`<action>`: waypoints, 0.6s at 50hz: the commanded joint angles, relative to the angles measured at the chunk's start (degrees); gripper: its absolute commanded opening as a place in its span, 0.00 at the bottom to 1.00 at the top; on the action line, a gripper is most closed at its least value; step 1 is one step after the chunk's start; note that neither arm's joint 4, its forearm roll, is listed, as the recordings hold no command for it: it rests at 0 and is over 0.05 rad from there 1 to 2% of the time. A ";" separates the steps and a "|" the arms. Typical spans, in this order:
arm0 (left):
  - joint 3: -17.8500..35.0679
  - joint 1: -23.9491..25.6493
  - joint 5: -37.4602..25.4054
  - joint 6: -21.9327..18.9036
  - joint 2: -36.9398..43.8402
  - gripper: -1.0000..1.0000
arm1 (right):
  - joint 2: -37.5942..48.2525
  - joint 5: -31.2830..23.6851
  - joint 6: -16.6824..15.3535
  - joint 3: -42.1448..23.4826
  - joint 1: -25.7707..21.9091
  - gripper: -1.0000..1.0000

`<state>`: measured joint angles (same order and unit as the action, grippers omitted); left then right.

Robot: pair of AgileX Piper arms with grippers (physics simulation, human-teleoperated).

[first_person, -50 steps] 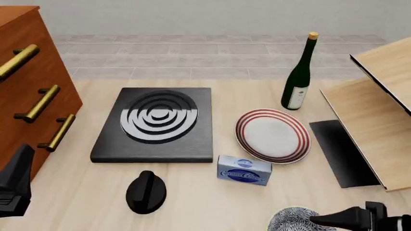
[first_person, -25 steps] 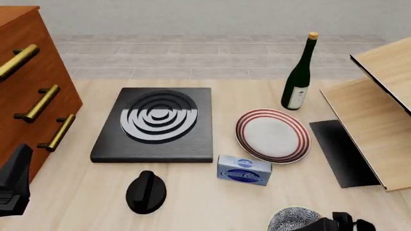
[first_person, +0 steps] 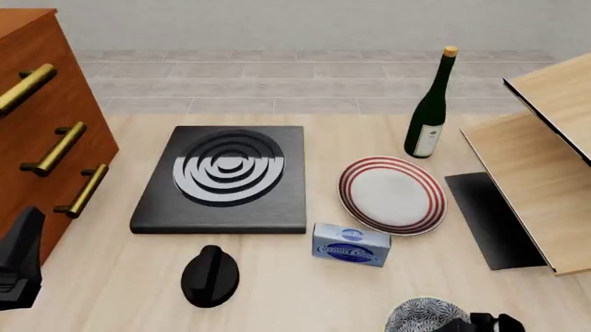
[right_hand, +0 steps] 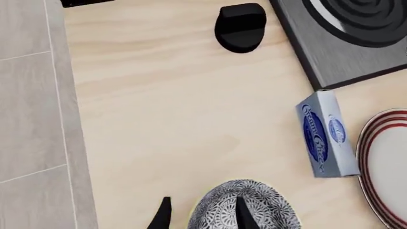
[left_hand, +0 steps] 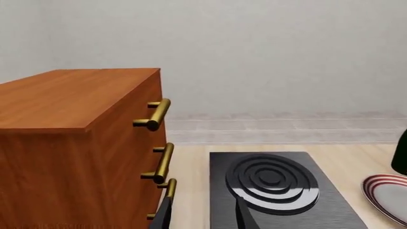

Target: Put the bowl on the stove.

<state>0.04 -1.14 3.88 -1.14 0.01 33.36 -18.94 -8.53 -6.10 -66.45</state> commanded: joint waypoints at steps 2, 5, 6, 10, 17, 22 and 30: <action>-0.02 -0.33 -0.06 0.00 0.00 1.00 | -1.44 -0.98 3.65 1.16 3.06 1.00; -0.03 -0.37 -0.09 0.00 0.00 1.00 | -3.93 -2.44 5.51 0.03 2.05 1.00; -0.03 -0.46 -0.07 0.00 0.00 1.00 | -3.69 -2.39 5.43 0.16 2.22 1.00; -0.02 -0.54 0.05 0.01 0.00 1.00 | -5.20 -4.02 5.55 -0.10 4.24 1.00; -0.03 -0.75 0.05 -0.02 0.00 1.00 | -6.55 -5.11 7.33 -0.14 6.80 1.00; -0.03 -0.95 0.13 0.12 0.00 1.00 | -4.33 -2.82 7.52 0.28 5.54 1.00; -0.03 -1.45 0.15 0.23 0.00 1.00 | 0.34 2.87 9.09 1.69 3.80 1.00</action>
<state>0.01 -2.13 3.99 -1.01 0.01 30.50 -20.04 -1.20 -5.37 -61.85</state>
